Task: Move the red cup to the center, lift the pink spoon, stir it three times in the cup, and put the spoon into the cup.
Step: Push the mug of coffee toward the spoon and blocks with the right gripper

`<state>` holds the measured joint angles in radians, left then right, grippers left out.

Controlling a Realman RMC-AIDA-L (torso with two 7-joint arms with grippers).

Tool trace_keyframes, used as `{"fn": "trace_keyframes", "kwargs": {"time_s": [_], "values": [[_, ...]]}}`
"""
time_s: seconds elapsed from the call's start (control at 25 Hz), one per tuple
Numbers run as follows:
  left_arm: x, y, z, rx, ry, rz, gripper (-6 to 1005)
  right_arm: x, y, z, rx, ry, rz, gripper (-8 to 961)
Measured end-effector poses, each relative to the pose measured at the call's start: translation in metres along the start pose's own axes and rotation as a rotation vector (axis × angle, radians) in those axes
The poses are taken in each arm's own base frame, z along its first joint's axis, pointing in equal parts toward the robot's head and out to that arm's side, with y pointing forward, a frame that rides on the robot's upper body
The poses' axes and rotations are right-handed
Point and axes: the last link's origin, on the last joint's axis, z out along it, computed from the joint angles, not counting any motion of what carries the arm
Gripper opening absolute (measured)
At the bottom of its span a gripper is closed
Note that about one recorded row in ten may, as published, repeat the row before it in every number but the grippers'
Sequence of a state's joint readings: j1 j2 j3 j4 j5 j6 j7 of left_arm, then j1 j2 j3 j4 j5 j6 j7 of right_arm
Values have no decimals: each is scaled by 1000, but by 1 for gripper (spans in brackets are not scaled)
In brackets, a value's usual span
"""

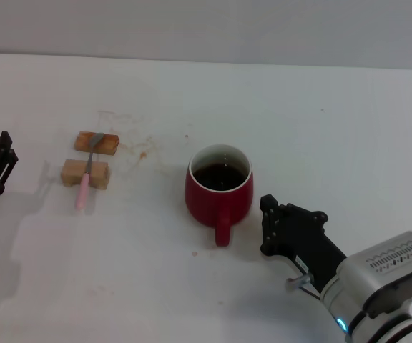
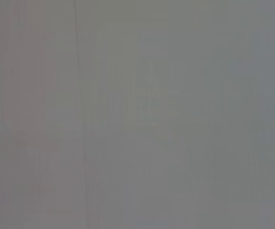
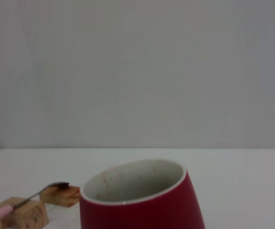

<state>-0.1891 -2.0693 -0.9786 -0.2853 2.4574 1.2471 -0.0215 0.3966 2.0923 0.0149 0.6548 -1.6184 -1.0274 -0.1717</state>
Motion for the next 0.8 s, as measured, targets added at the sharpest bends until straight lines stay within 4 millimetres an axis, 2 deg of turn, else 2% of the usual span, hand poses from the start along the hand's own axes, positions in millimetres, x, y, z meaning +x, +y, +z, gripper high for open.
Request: {"fn": "trace_keyframes", "kwargs": {"time_s": [0.2, 0.56, 0.64, 0.8], "values": [[0, 1, 1, -4, 1, 0, 845, -1, 2, 2, -11, 4, 0, 1], [0, 5, 0, -19, -2, -2, 845, -17, 1, 21, -39, -32, -44, 1], [-1, 9, 0, -37, -5, -2, 845, -17, 0, 21, -36, -33, -44, 1], [1, 20, 6, -87, 1, 3, 845, -9, -12, 3, 35, -52, -20, 1]]}}
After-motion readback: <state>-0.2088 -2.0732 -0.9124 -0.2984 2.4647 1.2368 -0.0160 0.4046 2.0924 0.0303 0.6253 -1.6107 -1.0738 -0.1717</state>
